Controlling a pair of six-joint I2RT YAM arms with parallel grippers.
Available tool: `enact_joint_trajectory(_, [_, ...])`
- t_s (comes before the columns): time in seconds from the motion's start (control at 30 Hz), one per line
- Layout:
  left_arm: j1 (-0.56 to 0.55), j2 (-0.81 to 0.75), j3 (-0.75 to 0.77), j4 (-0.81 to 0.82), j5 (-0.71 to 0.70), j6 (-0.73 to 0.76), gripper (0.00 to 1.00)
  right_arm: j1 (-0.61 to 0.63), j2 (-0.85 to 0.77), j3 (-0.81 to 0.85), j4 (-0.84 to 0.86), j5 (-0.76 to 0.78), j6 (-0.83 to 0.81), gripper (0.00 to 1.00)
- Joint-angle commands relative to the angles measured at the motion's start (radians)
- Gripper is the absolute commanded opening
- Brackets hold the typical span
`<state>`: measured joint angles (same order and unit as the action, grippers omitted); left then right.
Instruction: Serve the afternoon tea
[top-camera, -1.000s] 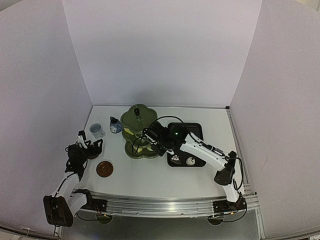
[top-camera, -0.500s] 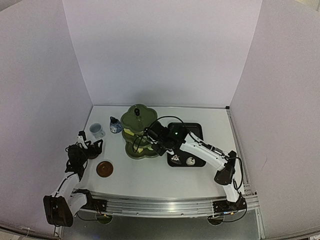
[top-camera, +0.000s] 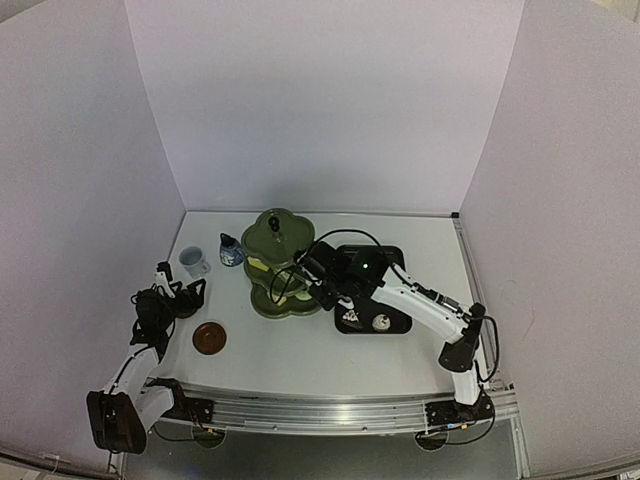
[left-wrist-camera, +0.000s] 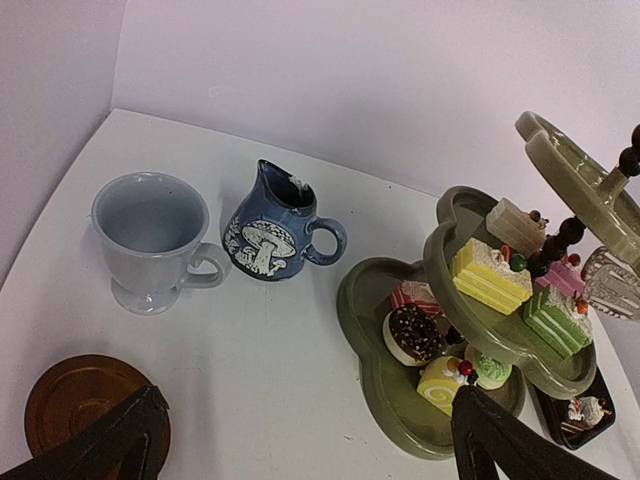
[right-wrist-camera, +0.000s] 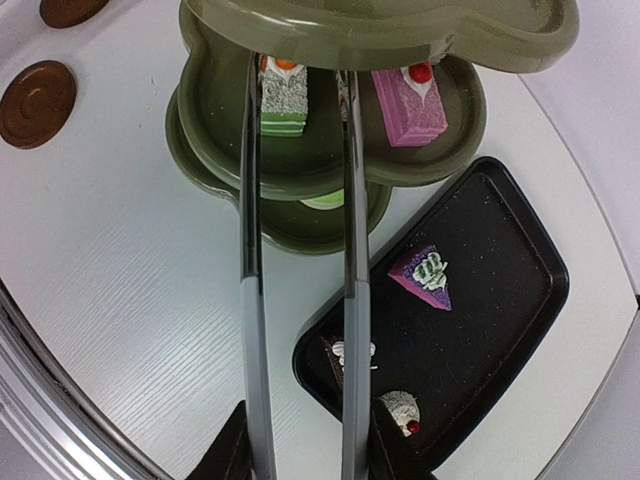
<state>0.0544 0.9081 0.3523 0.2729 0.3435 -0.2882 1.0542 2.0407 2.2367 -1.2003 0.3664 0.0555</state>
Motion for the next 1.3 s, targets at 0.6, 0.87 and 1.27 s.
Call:
enact_joint_trajectory(0.6, [0.006, 0.001, -0.001, 0.025, 0.003, 0.006, 1.0, -0.01, -0.363, -0.32, 0.03, -0.07, 0.104, 0.28])
enact_joint_trajectory(0.87, [0.006, 0.001, 0.003, 0.027, 0.009, 0.006, 1.0, -0.137, -0.495, -0.447, 0.035, -0.085, 0.127, 0.27])
enact_joint_trajectory(1.27, [0.006, -0.025, 0.001, 0.02, 0.006, 0.009, 1.0, -0.484, -0.45, -0.706, 0.065, -0.228, -0.119, 0.28])
